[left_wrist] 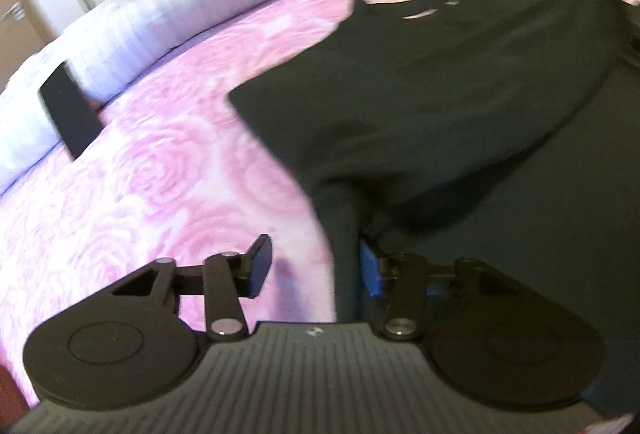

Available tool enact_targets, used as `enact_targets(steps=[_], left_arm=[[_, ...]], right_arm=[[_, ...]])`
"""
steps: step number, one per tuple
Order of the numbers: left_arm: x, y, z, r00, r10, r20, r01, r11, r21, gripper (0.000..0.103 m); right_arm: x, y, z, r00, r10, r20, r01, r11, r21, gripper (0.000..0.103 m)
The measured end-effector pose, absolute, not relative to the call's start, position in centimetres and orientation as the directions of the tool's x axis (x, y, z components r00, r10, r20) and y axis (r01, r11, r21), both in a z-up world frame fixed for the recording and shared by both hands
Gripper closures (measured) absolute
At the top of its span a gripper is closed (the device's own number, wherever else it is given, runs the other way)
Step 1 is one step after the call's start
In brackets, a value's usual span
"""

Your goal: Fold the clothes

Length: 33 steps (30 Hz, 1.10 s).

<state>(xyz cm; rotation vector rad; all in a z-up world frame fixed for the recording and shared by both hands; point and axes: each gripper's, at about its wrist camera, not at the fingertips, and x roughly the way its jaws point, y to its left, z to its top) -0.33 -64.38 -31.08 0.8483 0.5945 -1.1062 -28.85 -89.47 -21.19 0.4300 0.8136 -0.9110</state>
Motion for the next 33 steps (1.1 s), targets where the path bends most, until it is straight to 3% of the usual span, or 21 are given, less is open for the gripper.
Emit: enact_targets(steps=[2, 5, 6, 7, 9, 12, 18, 22, 24, 29, 30, 31, 32, 33], left_arm=[[-0.2, -64.6, -31.1, 0.397, -0.501, -0.769, 0.917, 0.245, 0.315, 0.078], [-0.3, -63.5, -30.5, 0.451, -0.48, -0.753, 0.892, 0.272, 0.361, 0.077], [-0.3, -63.1, -30.3, 0.455, -0.474, -0.754, 0.889, 0.285, 0.358, 0.077], [-0.3, -62.8, -30.2, 0.459, -0.468, -0.756, 0.887, 0.297, 0.355, 0.076], [-0.2, -62.2, -29.9, 0.466, -0.455, -0.759, 0.88, 0.321, 0.349, 0.075], [-0.4, -61.7, -29.8, 0.459, -0.456, -0.762, 0.883, 0.329, 0.335, 0.076], [-2.0, -63.7, -31.3, 0.386, -0.533, -0.753, 0.921, 0.173, 0.35, 0.075], [-1.2, -64.7, -32.4, 0.396, -0.537, -0.745, 0.917, 0.193, 0.348, 0.076], [-0.5, -64.5, -32.2, 0.386, -0.55, -0.741, 0.923, 0.233, 0.308, 0.091], [-0.7, -63.2, -32.3, 0.384, -0.575, -0.722, 0.922, 0.277, 0.27, 0.096], [-0.7, -63.0, -32.3, 0.385, -0.577, -0.721, 0.921, 0.287, 0.262, 0.096], [-0.6, -62.8, -32.3, 0.385, -0.576, -0.721, 0.92, 0.297, 0.255, 0.096], [-0.4, -62.7, -32.2, 0.389, -0.577, -0.718, 0.918, 0.31, 0.249, 0.096], [-0.1, -62.4, -32.0, 0.401, -0.579, -0.71, 0.911, 0.332, 0.243, 0.097]], right_arm=[[-28.7, -89.8, -21.8, 0.336, -0.511, -0.791, 0.819, 0.573, -0.022, 0.096], [-27.1, -89.0, -23.0, 0.295, -0.475, -0.829, 0.766, 0.636, -0.093, 0.095], [-26.5, -88.3, -23.2, 0.27, -0.497, -0.825, 0.744, 0.652, -0.149, 0.086], [-25.7, -87.3, -22.9, 0.28, -0.53, -0.801, 0.721, 0.667, -0.189, 0.06], [-24.2, -85.3, -22.2, 0.332, -0.551, -0.766, 0.679, 0.703, -0.212, 0.026], [-21.8, -82.7, -21.2, 0.446, -0.48, -0.755, 0.611, 0.78, -0.135, 0.025], [-13.9, -80.4, -22.2, 0.59, -0.184, -0.786, 0.39, 0.917, 0.078, 0.025], [-7.1, -79.9, -23.9, 0.604, -0.067, -0.794, 0.245, 0.964, 0.105, 0.025], [-4.1, -80.1, -25.1, 0.597, -0.016, -0.802, 0.192, 0.974, 0.123, 0.026], [2.6, -80.1, -27.7, 0.551, 0.063, -0.832, 0.125, 0.98, 0.157, 0.03], [3.8, -80.2, -28.3, 0.529, 0.068, -0.846, 0.121, 0.981, 0.154, 0.047], [4.6, -80.4, -28.7, 0.5, 0.072, -0.863, 0.118, 0.981, 0.151, 0.084], [5.1, -80.4, -28.9, 0.474, 0.081, -0.877, 0.109, 0.983, 0.15, 0.097], [5.3, -80.2, -28.4, 0.481, 0.085, -0.873, 0.089, 0.985, 0.145, 0.097]])
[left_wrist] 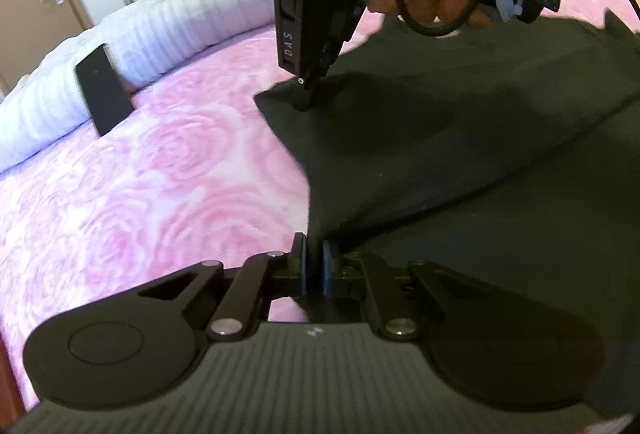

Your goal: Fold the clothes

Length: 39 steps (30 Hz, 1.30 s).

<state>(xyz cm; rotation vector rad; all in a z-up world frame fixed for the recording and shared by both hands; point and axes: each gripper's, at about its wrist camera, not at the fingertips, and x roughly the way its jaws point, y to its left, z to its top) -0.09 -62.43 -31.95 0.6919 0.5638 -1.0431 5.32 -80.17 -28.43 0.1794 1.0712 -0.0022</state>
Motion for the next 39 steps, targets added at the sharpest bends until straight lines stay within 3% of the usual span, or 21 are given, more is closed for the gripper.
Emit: enact_targets(steps=[6, 9, 11, 13, 15, 20, 23, 32, 34, 37, 39], left_arm=[[1.2, -61.9, -32.2, 0.403, -0.555, -0.727, 0.897, 0.396, 0.195, 0.097], [1.5, -61.8, -32.3, 0.39, -0.553, -0.737, 0.901, 0.395, 0.181, 0.097], [1.8, -61.6, -32.1, 0.378, -0.547, -0.747, 0.902, 0.398, 0.165, 0.097], [2.1, -61.1, -31.9, 0.37, -0.541, -0.755, 0.901, 0.407, 0.15, 0.097], [2.1, -60.3, -31.5, 0.368, -0.535, -0.76, 0.899, 0.415, 0.143, 0.097], [1.5, -58.8, -30.4, 0.333, -0.551, -0.765, 0.92, 0.369, 0.134, 0.097], [1.1, -58.5, -30.0, 0.32, -0.55, -0.772, 0.934, 0.322, 0.157, 0.097], [-4.2, -61.8, -27.2, 0.219, -0.608, -0.764, 0.972, 0.067, 0.225, 0.094], [-6.5, -63.5, -26.4, 0.18, -0.619, -0.764, 0.972, -0.006, 0.233, 0.087], [-10.2, -66.7, -25.3, 0.122, -0.64, -0.759, 0.968, -0.092, 0.234, 0.068], [-12.8, -69.4, -25.1, 0.113, -0.644, -0.756, 0.961, -0.123, 0.249, 0.043]], right_arm=[[7.0, -79.5, -27.4, 0.53, 0.086, -0.844, 0.051, 0.99, 0.133, 0.099], [6.6, -79.5, -27.4, 0.544, 0.013, -0.839, 0.072, 0.995, 0.063, 0.099], [5.6, -79.3, -26.9, 0.565, -0.042, -0.824, 0.096, 0.995, 0.015, 0.087], [3.3, -79.1, -25.8, 0.595, -0.088, -0.799, 0.137, 0.991, -0.007, 0.038], [0.5, -78.8, -25.3, 0.602, -0.1, -0.792, 0.175, 0.985, 0.009, 0.03], [-6.1, -78.4, -27.3, 0.531, -0.063, -0.845, 0.281, 0.954, 0.105, 0.03], [-10.3, -79.5, -28.9, 0.474, -0.049, -0.879, 0.439, 0.879, 0.188, 0.03], [-26.4, -82.3, -22.3, 0.371, -0.353, -0.859, 0.776, 0.626, 0.078, 0.029], [-31.4, -83.9, -21.0, 0.318, -0.435, -0.842, 0.86, 0.506, 0.064, 0.029], [-38.9, -87.0, -19.9, 0.222, -0.53, -0.819, 0.946, 0.32, 0.05, 0.029], [-43.7, -89.3, -19.8, 0.16, -0.576, -0.802, 0.976, 0.213, 0.043, 0.03]])
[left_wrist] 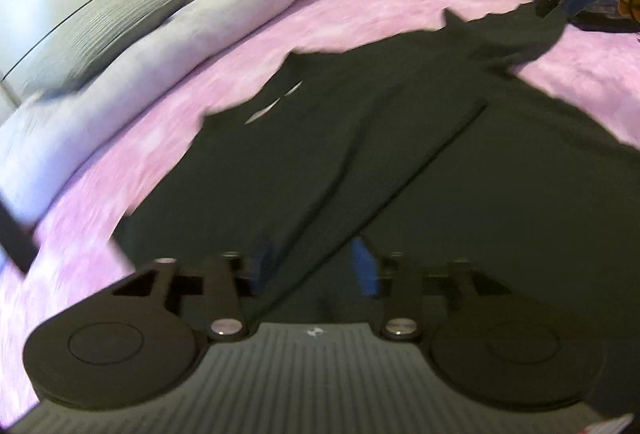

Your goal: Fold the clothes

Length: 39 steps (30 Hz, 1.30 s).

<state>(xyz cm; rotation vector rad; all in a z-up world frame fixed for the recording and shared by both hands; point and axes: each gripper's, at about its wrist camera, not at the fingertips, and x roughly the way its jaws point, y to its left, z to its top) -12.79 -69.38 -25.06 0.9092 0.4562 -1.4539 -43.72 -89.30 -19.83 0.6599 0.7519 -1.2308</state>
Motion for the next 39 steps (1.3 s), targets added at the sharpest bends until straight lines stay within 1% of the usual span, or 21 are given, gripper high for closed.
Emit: enact_targets(steps=[2, 3, 5, 8, 14, 17, 21, 22, 23, 24, 25, 29, 31, 33, 35, 38, 39], left_arm=[[-15.4, -72.2, -25.1, 0.11, -0.644, -0.757, 0.954, -0.146, 0.262, 0.026], [-16.7, -73.6, -25.2, 0.118, -0.639, -0.76, 0.952, -0.145, 0.269, 0.023], [-19.3, -76.5, -25.5, 0.133, -0.629, -0.766, 0.949, -0.143, 0.281, 0.022], [-22.8, -80.2, -26.1, 0.132, -0.595, -0.793, 0.952, -0.147, 0.269, 0.022], [-28.3, -83.9, -27.0, 0.11, -0.556, -0.824, 0.929, -0.237, 0.284, 0.022], [-29.3, -84.6, -27.3, 0.116, -0.544, -0.831, 0.919, -0.258, 0.297, 0.022], [-29.3, -85.1, -27.6, 0.124, -0.535, -0.835, 0.916, -0.263, 0.304, 0.022], [-29.2, -85.1, -27.7, 0.122, -0.533, -0.837, 0.916, -0.263, 0.302, 0.022], [-29.1, -85.2, -27.7, 0.121, -0.532, -0.838, 0.917, -0.263, 0.3, 0.022], [-28.9, -84.9, -27.6, 0.12, -0.535, -0.836, 0.917, -0.263, 0.3, 0.023], [-28.7, -84.7, -27.5, 0.118, -0.539, -0.834, 0.917, -0.263, 0.3, 0.023], [-26.6, -83.3, -26.6, 0.136, -0.566, -0.813, 0.931, -0.209, 0.3, 0.023], [-24.8, -82.1, -26.1, 0.161, -0.576, -0.801, 0.938, -0.162, 0.305, 0.023], [-22.5, -80.5, -25.5, 0.197, -0.575, -0.794, 0.944, -0.106, 0.311, 0.023], [-20.0, -78.8, -24.9, 0.237, -0.57, -0.787, 0.946, -0.049, 0.321, 0.023], [-15.9, -75.7, -24.4, 0.302, -0.543, -0.784, 0.941, 0.039, 0.336, 0.023], [-14.6, -74.7, -24.3, 0.323, -0.531, -0.784, 0.938, 0.068, 0.341, 0.023]], right_arm=[[-47.8, -91.7, -20.1, 0.133, -0.619, -0.774, 0.988, 0.145, 0.054, 0.03], [-49.8, -93.0, -20.4, 0.124, -0.64, -0.759, 0.991, 0.116, 0.064, 0.03], [-52.9, -95.8, -21.7, 0.094, -0.662, -0.744, 0.995, 0.069, 0.065, 0.03], [-55.9, -99.0, -24.1, 0.069, -0.672, -0.737, 0.997, 0.016, 0.078, 0.03], [-59.8, -102.2, -28.1, 0.1, -0.635, -0.766, 0.983, -0.058, 0.176, 0.03], [-60.7, -102.8, -28.7, 0.135, -0.656, -0.742, 0.97, -0.065, 0.234, 0.03], [-60.8, -103.9, -28.4, 0.128, -0.711, -0.692, 0.966, -0.068, 0.248, 0.03], [-60.9, -104.2, -28.3, 0.12, -0.718, -0.686, 0.966, -0.074, 0.246, 0.037], [-60.9, -104.4, -28.3, 0.108, -0.715, -0.691, 0.968, -0.082, 0.236, 0.055], [-60.9, -104.6, -28.2, 0.096, -0.71, -0.698, 0.97, -0.091, 0.225, 0.088], [-60.7, -104.7, -28.0, 0.093, -0.706, -0.702, 0.976, -0.076, 0.206, 0.096], [-56.8, -103.6, -24.7, 0.131, -0.751, -0.647, 0.991, 0.092, 0.094, 0.096], [-52.9, -102.2, -21.6, 0.215, -0.783, -0.583, 0.973, 0.226, 0.055, 0.097], [-47.4, -99.8, -18.8, 0.35, -0.783, -0.515, 0.92, 0.39, 0.031, 0.097], [-41.5, -96.5, -17.0, 0.497, -0.733, -0.465, 0.832, 0.555, 0.015, 0.097], [-32.3, -90.1, -16.4, 0.683, -0.589, -0.431, 0.645, 0.764, -0.022, 0.096], [-29.6, -88.4, -16.9, 0.722, -0.539, -0.435, 0.584, 0.811, -0.036, 0.096]])
